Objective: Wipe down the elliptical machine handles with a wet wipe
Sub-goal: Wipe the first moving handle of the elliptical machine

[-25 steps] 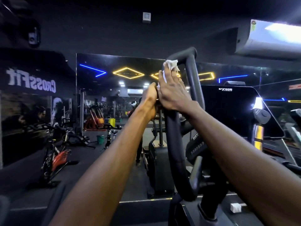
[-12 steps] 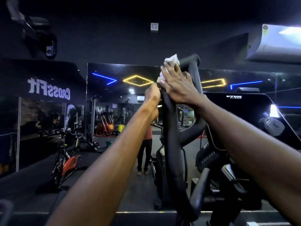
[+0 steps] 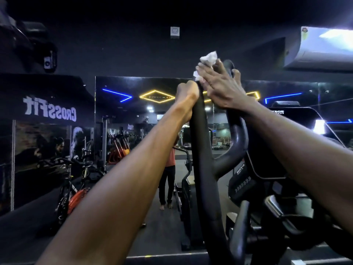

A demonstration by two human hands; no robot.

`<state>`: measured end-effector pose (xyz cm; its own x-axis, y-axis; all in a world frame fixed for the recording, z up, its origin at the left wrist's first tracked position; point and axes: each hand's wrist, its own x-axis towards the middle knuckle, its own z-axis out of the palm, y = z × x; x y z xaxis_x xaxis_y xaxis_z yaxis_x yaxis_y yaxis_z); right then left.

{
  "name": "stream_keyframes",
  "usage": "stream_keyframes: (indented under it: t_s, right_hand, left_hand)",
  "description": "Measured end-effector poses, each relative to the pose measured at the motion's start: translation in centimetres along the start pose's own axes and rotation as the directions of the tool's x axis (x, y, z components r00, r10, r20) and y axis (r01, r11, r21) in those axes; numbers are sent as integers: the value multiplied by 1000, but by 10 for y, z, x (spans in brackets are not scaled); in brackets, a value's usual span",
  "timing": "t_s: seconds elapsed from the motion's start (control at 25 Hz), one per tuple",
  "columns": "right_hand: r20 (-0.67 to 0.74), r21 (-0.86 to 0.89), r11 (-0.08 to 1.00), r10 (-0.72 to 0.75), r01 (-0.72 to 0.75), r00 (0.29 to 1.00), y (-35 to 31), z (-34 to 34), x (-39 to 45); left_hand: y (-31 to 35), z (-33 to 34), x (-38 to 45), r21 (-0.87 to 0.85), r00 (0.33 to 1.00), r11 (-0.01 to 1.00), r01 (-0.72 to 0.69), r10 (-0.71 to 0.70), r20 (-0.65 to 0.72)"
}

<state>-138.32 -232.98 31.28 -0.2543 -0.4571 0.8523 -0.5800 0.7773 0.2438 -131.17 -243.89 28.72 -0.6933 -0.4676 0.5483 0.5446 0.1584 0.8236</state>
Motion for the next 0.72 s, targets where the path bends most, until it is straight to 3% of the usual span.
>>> stream_keyframes:
  t_s: [0.12, 0.24, 0.36, 0.56, 0.72]
  right_hand:
    - [-6, 12, 995, 96, -95, 995, 14, -8, 9]
    - [-47, 42, 998, -52, 54, 998, 19, -2, 5]
    - [-40, 70, 995, 70, -67, 997, 32, -9, 22]
    - [-101, 93, 988, 134, -125, 986, 21, 10, -9]
    - [21, 100, 939, 329, -329, 944, 14, 7, 2]
  left_hand:
    - [6, 9, 4, 172, 996, 982, -83, 88, -19]
    - [14, 14, 8, 313, 978, 928, -202, 208, 14]
    - [14, 18, 14, 513, 953, 812, -278, 299, 43]
    - [7, 18, 21, 548, 951, 796, -257, 309, -3]
    - [7, 20, 21, 562, 957, 792, -237, 289, -4]
